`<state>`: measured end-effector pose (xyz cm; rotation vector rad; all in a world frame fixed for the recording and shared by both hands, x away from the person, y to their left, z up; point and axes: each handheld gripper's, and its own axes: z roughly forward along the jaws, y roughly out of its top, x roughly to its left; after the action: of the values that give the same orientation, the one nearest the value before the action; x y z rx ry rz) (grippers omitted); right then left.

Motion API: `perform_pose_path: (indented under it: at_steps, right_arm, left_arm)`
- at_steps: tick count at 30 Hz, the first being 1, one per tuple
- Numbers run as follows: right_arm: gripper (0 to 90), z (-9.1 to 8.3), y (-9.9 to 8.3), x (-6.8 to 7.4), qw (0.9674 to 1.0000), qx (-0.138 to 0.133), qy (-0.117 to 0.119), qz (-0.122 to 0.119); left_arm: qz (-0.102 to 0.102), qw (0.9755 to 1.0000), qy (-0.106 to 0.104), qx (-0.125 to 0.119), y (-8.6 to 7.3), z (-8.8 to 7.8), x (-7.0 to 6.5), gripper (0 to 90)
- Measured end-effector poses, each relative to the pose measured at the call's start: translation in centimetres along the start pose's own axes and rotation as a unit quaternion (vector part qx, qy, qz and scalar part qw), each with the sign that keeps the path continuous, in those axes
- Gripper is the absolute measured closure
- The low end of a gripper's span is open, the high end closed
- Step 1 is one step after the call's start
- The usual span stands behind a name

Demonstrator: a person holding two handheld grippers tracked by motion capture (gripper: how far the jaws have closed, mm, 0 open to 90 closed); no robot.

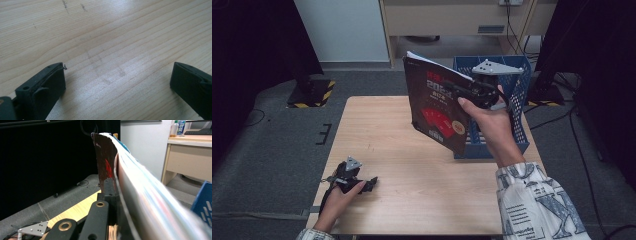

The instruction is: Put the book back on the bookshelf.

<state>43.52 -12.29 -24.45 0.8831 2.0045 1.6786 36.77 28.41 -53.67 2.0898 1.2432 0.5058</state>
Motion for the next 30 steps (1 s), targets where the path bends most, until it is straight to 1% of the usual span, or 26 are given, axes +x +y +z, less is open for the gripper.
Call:
perform_pose_path:
  at_steps: [11,18,26,30]
  right_arm:
    - [87.1,-1.4,-0.4,-1.3,0.9999,0.000,-0.016,0.004]
    - [87.1,-2.4,-0.5,-2.1,0.9996,-0.006,-0.027,0.009]
    - [87.1,-3.8,-0.4,-3.1,0.9988,-0.008,-0.046,0.010]
    - [87.1,-4.7,-0.3,-3.6,0.9983,-0.013,-0.055,0.015]
  left_arm:
    - [0.000,1.0000,0.000,0.000,0.0,0.0,0.0,0.0]
    - [0.002,1.0000,0.000,0.001,0.1,0.0,0.0,0.0]
    - [0.001,1.0000,0.000,0.000,0.1,0.1,-0.1,0.0]
    - [0.001,1.0000,-0.001,-0.001,0.1,0.1,-0.1,0.0]
